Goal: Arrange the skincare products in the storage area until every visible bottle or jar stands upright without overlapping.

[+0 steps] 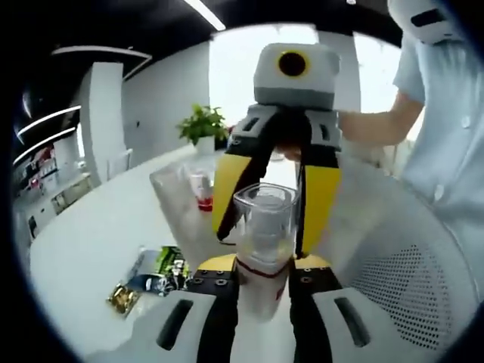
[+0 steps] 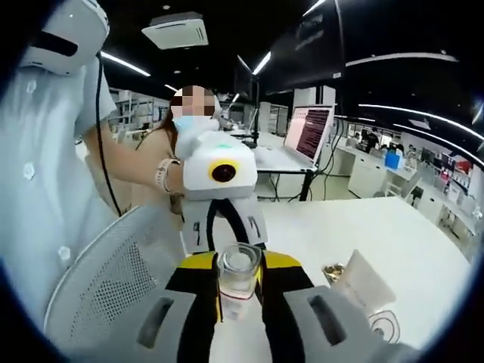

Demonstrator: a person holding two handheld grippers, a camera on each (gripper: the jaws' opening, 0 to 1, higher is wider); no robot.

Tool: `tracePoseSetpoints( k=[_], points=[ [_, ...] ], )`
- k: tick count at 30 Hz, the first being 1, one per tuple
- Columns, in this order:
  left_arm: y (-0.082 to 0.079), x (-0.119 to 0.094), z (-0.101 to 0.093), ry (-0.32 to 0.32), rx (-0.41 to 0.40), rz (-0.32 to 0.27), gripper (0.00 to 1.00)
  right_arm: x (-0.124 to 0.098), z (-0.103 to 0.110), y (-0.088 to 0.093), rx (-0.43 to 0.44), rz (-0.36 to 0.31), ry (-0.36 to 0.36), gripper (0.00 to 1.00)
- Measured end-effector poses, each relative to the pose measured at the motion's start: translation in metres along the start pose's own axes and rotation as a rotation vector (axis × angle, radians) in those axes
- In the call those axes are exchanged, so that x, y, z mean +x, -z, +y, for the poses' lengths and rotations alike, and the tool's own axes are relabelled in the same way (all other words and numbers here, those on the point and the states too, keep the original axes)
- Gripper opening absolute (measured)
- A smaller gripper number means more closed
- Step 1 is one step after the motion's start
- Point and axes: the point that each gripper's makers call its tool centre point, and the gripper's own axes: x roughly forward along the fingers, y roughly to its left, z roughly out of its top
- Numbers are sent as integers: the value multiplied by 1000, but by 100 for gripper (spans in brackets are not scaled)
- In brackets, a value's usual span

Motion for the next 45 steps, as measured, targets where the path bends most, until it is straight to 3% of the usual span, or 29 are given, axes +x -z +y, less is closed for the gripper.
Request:
tracePoseSetpoints(
  k=[3, 10, 16, 19, 22, 29, 30, 39, 45],
  points=[
    [6, 2, 4, -14, 2, 9, 21, 1, -8, -2, -29, -2, 67, 26],
    [24, 4, 30, -107, 16, 7, 21, -6, -8, -1, -7, 2, 89, 25],
    [35, 11, 35, -103, 40, 39, 21, -9, -3, -3, -10, 8, 114, 25],
    [40, 15, 42, -131, 58, 42, 21, -17, -6, -3, -12, 9, 149, 24],
    [42, 18, 43, -127, 15, 12, 22, -27, -8, 0, 11, 4, 191, 25],
    [51, 25, 46, -119, 11, 12, 22, -51, -6, 1, 68, -17, 253, 25],
    [48, 26, 47, -123, 9, -14, 22, -57, -8, 1, 75, -24, 271, 25],
    [47, 25, 54, -160, 1, -44, 22, -100, -27, 3, 100, -55, 429, 25],
    [47, 26, 50, -163, 37, -32, 22, -120, -37, 19, 144, -36, 506, 27]
  ],
)
